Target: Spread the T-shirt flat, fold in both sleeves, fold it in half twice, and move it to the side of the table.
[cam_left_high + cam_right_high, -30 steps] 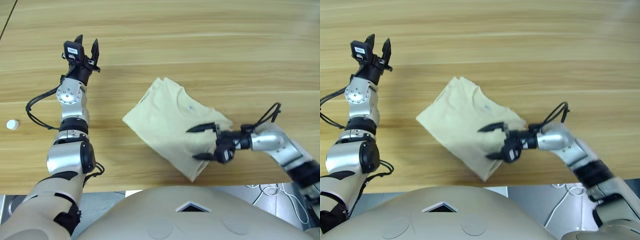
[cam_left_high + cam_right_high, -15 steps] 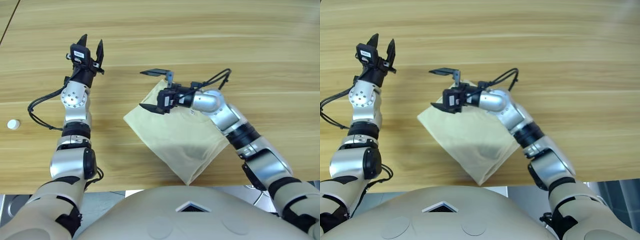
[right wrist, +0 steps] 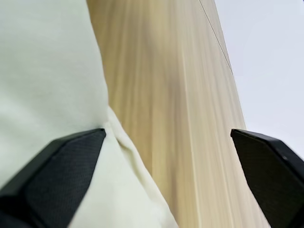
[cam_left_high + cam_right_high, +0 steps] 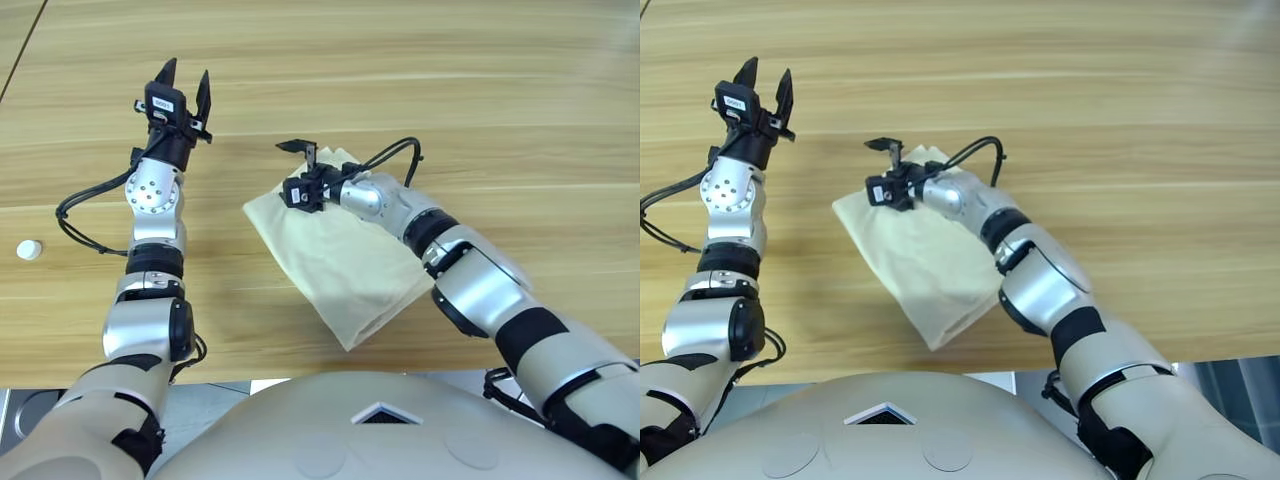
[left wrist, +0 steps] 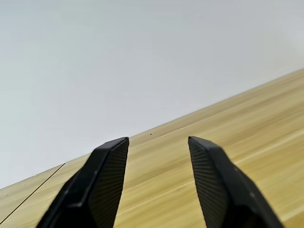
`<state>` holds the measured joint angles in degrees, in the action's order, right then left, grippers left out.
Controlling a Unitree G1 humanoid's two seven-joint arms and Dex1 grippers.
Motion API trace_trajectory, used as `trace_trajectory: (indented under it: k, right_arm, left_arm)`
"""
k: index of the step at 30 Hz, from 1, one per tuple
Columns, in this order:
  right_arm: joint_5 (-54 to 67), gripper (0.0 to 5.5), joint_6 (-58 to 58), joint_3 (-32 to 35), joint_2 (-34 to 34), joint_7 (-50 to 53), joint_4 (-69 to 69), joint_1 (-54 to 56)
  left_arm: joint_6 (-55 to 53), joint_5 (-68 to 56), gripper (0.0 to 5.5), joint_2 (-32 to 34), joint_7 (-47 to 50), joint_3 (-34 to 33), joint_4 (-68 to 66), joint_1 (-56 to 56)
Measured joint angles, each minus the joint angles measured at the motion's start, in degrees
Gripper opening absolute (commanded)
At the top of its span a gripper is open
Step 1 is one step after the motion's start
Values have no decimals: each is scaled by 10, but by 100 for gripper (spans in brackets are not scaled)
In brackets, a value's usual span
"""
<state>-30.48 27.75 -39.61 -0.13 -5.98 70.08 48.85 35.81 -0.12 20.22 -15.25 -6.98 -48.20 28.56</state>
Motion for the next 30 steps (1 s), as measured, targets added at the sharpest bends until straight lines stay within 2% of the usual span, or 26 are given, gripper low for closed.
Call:
trace_trajectory:
  k: [2, 9, 19, 22, 25, 27, 30]
  right_arm:
    - [19, 489, -60, 35, 17, 30, 23, 5]
    - [68, 489, -166, 134, 27, 93, 50, 10]
    - [142, 489, -184, 255, 36, 94, 52, 9]
    - [171, 489, -122, 282, 31, 57, 19, 7]
    - [205, 489, -36, 299, 17, -28, -55, -4]
    - [238, 489, 4, 306, -15, -108, -136, -33]
    - [309, 489, 4, 312, -71, -231, -279, -93]
  left_arm:
    - [0, 0, 232, -2, 1, 4, 10, -6]
    - [-1, 17, 232, -4, 12, 18, 61, -27]
    - [-4, 32, 232, -6, 22, 32, 107, -42]
    - [2, 26, 232, -6, 12, 36, 126, -53]
    - [42, 3, 232, 0, -37, 48, 177, -85]
    - [70, -36, 232, 24, -101, 64, 237, -120]
    - [89, -59, 232, 61, -167, 88, 307, -164]
